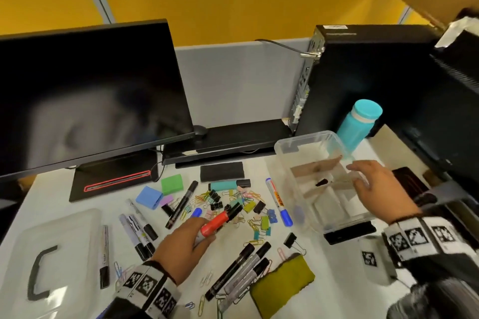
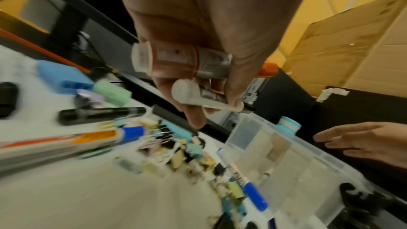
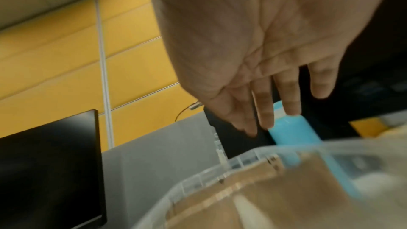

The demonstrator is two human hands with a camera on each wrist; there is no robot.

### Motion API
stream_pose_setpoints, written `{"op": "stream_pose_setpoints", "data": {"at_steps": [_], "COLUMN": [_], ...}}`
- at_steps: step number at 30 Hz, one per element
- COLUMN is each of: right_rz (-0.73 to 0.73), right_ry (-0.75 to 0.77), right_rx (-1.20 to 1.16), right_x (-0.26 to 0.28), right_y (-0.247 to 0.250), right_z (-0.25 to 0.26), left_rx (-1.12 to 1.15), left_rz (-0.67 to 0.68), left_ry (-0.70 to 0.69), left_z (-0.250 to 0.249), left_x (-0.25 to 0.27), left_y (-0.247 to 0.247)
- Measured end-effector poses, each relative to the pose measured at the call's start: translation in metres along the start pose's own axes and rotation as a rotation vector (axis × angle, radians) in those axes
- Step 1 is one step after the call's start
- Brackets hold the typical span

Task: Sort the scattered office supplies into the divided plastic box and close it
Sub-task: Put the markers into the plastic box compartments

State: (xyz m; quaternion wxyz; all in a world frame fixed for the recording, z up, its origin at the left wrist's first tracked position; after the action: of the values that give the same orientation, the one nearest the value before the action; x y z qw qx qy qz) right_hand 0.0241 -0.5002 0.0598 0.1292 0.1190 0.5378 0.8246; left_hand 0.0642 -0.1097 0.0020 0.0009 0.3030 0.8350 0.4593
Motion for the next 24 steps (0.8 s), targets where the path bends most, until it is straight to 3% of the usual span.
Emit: {"op": "stream_pose_setpoints", "data": {"at_steps": [4,7,10,16,24], "right_rz": [-0.112,-0.15,-0.179,-0.161,-0.18], "right_ry": [-0.167,-0.198,-0.213,-0.195,-0.192], "right_rx": [0.008,0.071,0.083,0.121,0.1], "right_x": [0.023,0.031,0.033,0.033,0.034], "right_y": [-0.034,-0.051,-0.053,-0.053,-0.054], "right_z": [-0.017,-0.015,-0.015,-0.01,-0.016], "left_rx": [-0.089,-0.211,-0.331,-0.392,-0.187], "left_rz": [-0.025,-0.034,0.053,0.294,0.119], "left_ry": [-0.133,-0.202,-0.217,-0.139,-0.211], "left_z": [-0.08,-0.147,-0.194,-0.215,-0.199], "left_x": [-0.039,-0.079,-0.125,-0.18,-0.153], "left_y": [0.018,0.019,0.003,-0.027,-0.024]}}
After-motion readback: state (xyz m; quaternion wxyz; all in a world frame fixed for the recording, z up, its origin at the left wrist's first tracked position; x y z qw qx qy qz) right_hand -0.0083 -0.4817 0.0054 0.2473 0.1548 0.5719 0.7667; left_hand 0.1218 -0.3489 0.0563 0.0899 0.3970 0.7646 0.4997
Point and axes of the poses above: each hand's wrist, its own x-axis away from the middle knuckle, its own y-axis out of the back of the hand, z = x × y, the point moved 5 cm from there along -x, towards the middle knuckle, and after that the axes turned 4 degrees about z, right-handed, at the moved point
